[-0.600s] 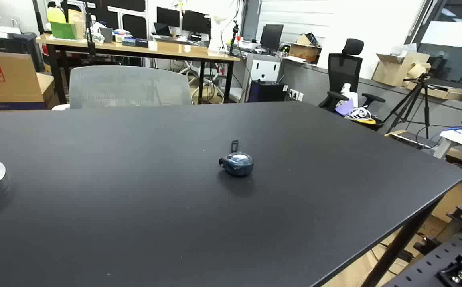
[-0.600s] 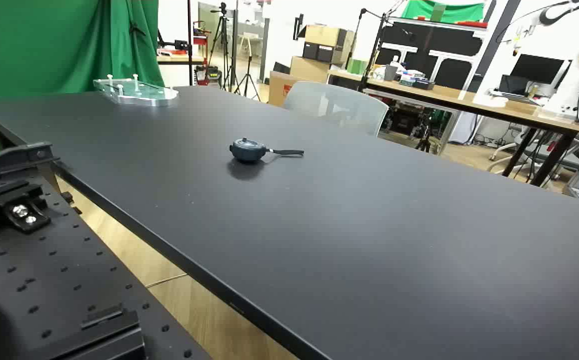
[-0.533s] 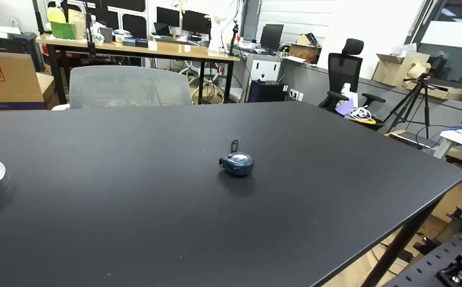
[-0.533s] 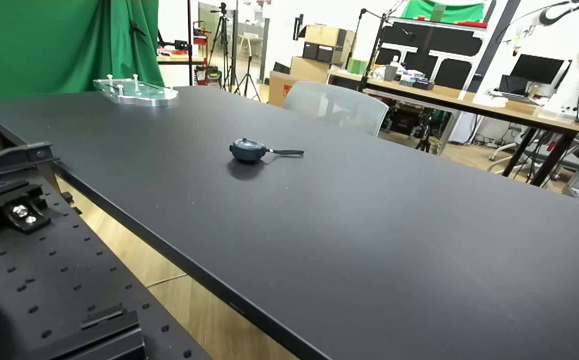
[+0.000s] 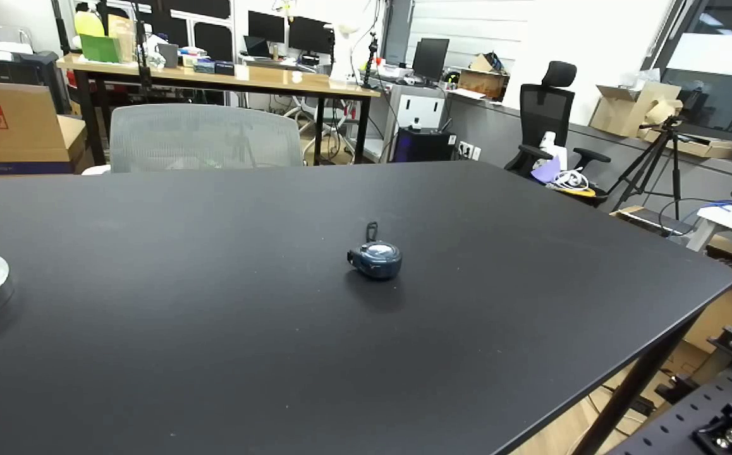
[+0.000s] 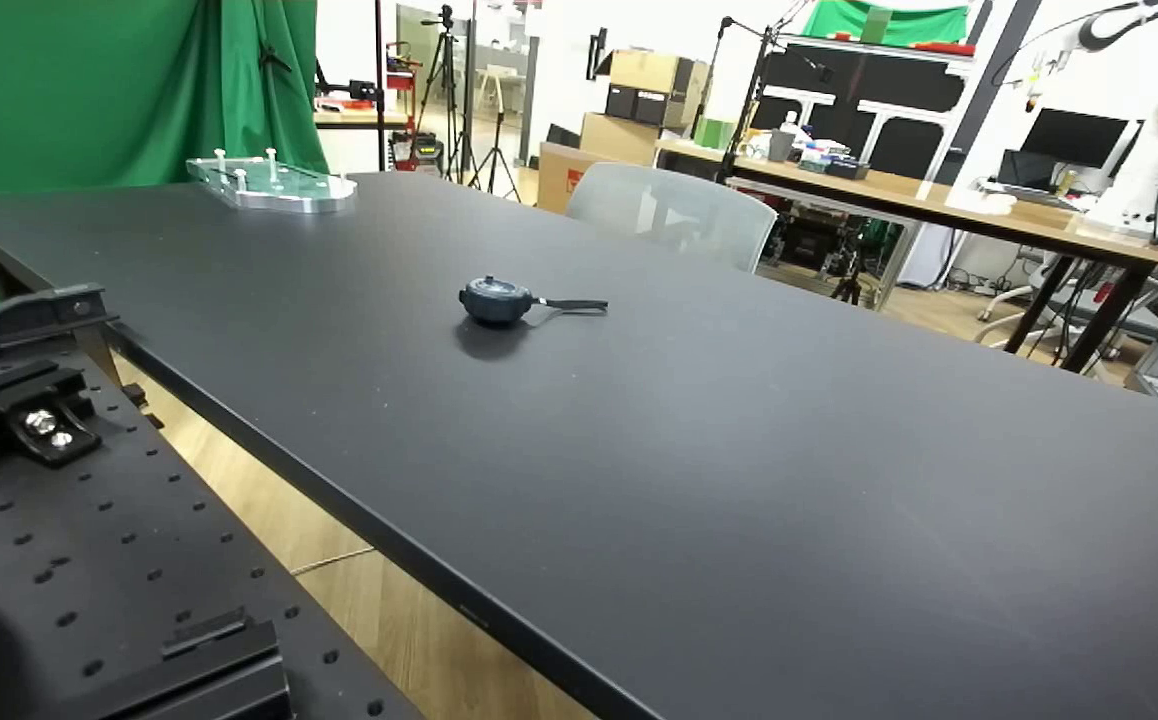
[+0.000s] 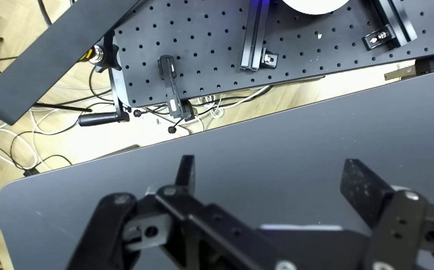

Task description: Move the measuring tape forward

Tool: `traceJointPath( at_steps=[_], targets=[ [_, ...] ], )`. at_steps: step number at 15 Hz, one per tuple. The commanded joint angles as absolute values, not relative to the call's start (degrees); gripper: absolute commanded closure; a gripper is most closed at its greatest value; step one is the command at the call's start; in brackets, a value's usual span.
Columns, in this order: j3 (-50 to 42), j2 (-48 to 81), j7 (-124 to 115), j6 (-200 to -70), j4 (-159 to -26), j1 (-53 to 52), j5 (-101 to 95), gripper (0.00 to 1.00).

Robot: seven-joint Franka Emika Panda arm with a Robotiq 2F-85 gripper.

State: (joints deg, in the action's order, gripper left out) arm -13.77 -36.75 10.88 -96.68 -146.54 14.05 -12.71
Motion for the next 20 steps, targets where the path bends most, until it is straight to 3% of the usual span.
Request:
traceJointPath(
  at_steps=[1, 8, 15, 20],
  targets=[
    [-14.13, -36.78, 10.69, -96.46, -146.39, 13.59, -12.88, 0.0],
    [-12.32, -36.84, 10.31, -99.17, -147.87, 11.79, -12.67, 0.0],
    [-4.87, -33.94, 8.11, -120.28, -155.67, 2.02, -5.93, 0.0],
    [-1.95, -25.01, 8.58, -138.97, -157.74, -3.09, 0.5, 0.0]
  ],
)
